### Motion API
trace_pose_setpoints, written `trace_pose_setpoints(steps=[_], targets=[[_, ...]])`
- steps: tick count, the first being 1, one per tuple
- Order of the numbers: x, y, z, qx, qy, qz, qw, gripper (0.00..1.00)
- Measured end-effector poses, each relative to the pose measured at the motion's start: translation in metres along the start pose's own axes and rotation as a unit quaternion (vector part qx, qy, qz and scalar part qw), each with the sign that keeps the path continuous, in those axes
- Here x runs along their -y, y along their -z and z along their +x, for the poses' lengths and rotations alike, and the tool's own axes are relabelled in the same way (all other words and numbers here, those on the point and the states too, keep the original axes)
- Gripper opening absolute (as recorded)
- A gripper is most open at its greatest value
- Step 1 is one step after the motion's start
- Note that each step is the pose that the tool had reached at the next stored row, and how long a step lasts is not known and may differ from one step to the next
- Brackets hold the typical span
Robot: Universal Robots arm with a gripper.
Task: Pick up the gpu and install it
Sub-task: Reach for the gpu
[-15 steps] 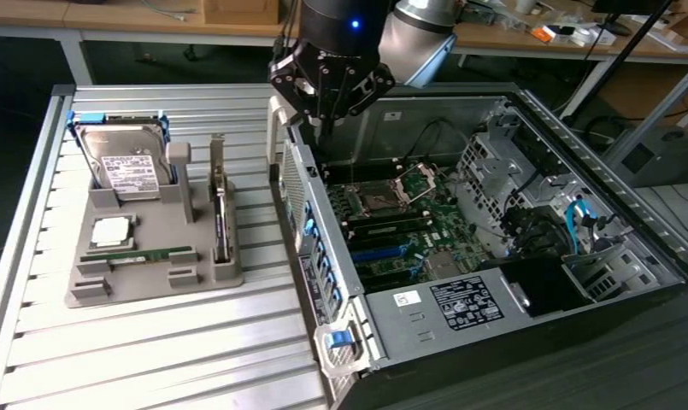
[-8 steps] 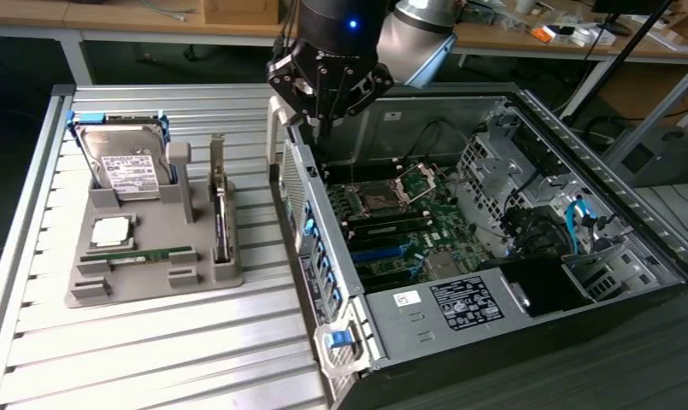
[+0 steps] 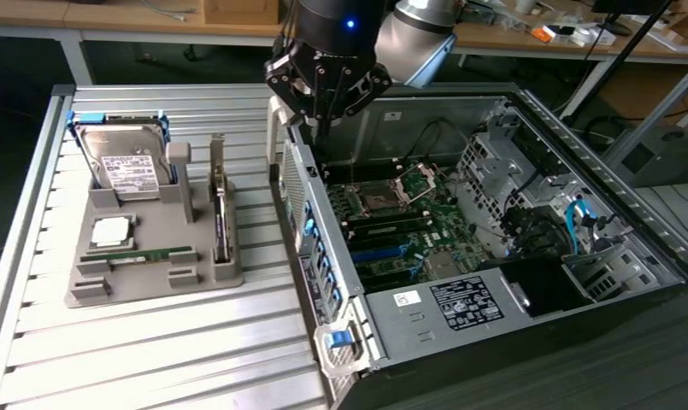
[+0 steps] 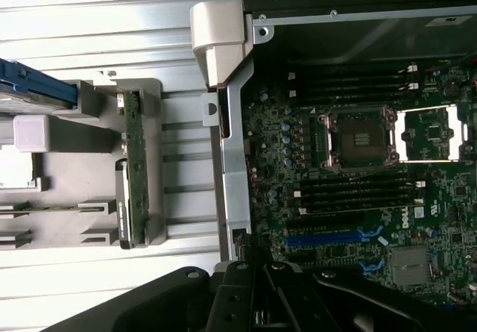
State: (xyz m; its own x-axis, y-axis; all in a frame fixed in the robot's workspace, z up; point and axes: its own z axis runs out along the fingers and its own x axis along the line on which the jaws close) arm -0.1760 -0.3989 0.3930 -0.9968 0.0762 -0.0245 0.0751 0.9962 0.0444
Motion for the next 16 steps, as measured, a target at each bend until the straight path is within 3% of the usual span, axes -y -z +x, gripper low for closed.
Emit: trace_pose_setpoints(steps=[16], targets=[[0.0003, 0.0001, 0.0046, 0.0000, 0.000, 0.0000, 1.0000, 0.11]])
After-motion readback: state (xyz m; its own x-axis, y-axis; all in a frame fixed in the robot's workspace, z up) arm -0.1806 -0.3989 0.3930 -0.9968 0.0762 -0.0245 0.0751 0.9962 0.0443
